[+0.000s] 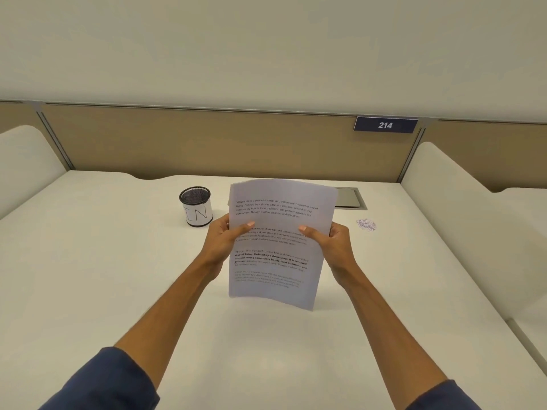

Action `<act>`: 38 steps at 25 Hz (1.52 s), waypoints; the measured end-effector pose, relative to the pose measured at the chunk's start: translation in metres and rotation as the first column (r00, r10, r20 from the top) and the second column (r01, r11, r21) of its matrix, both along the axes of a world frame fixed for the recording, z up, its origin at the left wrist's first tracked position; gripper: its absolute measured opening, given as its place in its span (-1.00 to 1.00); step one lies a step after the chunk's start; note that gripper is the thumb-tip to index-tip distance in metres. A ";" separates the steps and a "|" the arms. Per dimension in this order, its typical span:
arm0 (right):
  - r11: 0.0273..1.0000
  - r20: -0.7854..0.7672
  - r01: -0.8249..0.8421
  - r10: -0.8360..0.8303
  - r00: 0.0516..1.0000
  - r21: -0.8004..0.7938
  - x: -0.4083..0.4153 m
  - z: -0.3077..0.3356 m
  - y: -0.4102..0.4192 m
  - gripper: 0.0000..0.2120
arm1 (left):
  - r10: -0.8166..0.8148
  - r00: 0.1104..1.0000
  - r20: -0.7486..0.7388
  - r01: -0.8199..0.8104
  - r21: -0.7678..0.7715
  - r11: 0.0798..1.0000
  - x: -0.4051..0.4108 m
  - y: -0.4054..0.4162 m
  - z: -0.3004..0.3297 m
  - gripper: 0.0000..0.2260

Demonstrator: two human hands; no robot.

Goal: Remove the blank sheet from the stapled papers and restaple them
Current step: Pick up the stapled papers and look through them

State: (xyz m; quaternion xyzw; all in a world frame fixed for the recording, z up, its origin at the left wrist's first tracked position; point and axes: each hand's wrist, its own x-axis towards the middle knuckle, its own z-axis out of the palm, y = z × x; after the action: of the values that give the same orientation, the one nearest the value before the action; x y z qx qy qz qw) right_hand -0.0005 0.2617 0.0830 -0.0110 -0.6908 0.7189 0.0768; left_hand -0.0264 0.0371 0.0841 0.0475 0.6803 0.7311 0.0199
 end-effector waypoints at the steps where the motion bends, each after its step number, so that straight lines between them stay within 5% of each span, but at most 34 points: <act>1: 1.000 -0.005 0.006 -0.006 1.000 -0.002 0.000 0.003 0.000 -0.86 | -0.001 1.000 -0.009 0.001 -0.001 1.000 0.000 0.001 0.001 -0.83; 13: 0.999 -0.145 0.017 -0.023 0.989 -0.045 -0.002 0.047 -0.005 -0.86 | -0.001 0.994 -0.108 0.008 0.066 0.998 -0.010 0.007 0.035 -0.81; 20: 0.997 -0.042 -0.013 0.016 0.999 0.081 -0.002 0.028 -0.003 -0.89 | -0.033 0.999 0.000 0.033 -0.043 0.999 -0.006 0.006 0.012 -0.87; 38: 0.995 -0.071 -0.049 0.056 0.996 0.091 -0.003 0.037 -0.001 -0.86 | -0.033 0.998 -0.047 0.032 -0.013 0.999 -0.005 0.008 0.025 -0.76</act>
State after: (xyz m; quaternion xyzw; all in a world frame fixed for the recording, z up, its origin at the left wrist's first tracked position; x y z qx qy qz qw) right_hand -0.0039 0.2602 0.1201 0.0371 -0.7191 0.6888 0.0836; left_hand -0.0309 0.0451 0.1092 0.0756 0.6841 0.7253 0.0162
